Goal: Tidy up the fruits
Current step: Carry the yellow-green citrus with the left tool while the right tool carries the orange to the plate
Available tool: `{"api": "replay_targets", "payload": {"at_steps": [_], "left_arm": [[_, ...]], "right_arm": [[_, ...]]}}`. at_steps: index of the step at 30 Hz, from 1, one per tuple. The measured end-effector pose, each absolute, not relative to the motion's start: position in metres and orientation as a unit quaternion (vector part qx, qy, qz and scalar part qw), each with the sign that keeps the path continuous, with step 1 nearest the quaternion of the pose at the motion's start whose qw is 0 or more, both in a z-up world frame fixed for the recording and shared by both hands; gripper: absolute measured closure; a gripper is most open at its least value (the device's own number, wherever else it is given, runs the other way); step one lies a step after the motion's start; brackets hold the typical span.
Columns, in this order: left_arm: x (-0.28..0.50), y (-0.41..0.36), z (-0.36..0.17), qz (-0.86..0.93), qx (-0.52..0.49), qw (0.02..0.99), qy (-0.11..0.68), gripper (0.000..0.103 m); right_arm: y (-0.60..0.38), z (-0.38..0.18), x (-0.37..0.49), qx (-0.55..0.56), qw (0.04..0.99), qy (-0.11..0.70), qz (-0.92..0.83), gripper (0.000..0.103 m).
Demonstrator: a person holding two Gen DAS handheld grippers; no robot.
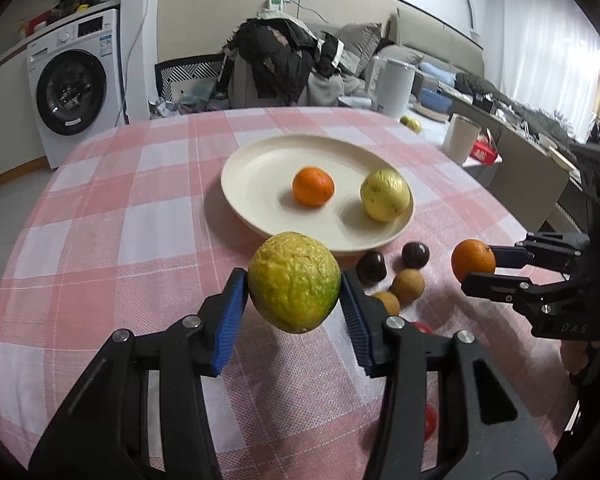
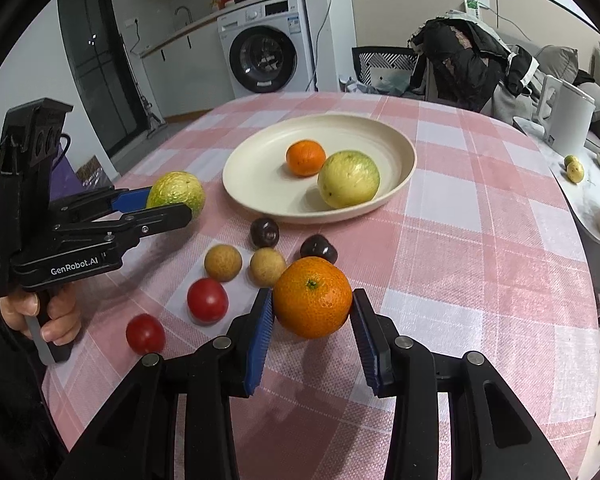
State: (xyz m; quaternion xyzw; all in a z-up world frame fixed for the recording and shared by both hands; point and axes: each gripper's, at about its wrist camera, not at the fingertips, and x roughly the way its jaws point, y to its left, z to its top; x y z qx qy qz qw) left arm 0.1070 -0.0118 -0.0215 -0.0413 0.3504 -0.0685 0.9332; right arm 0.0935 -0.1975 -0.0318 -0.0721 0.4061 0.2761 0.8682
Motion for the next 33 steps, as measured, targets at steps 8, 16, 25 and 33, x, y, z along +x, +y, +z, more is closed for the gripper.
{"api": "replay_targets", "payload": {"at_steps": [8,16,25,33], "left_arm": [[0.107,-0.008,-0.011,-0.056,-0.04,0.939,0.337,0.059],[0.114,-0.009,-0.008,-0.056,-0.041,0.941,0.332,0.059],[0.124,-0.009,-0.006,-0.05,-0.035,0.941,0.332,0.059],[0.139,-0.014,-0.008,-0.046,-0.03,0.94,0.337,0.059]], "right_arm": [[-0.199,-0.019,0.096,-0.036,0.879,0.381,0.286,0.063],[-0.191,-0.018,0.107,-0.011,0.875,0.383,0.296,0.063],[-0.178,-0.016,0.13,-0.006,0.869,0.393,0.299,0.063],[-0.166,-0.017,0.146,-0.023,0.868,0.399,0.295,0.063]]}}
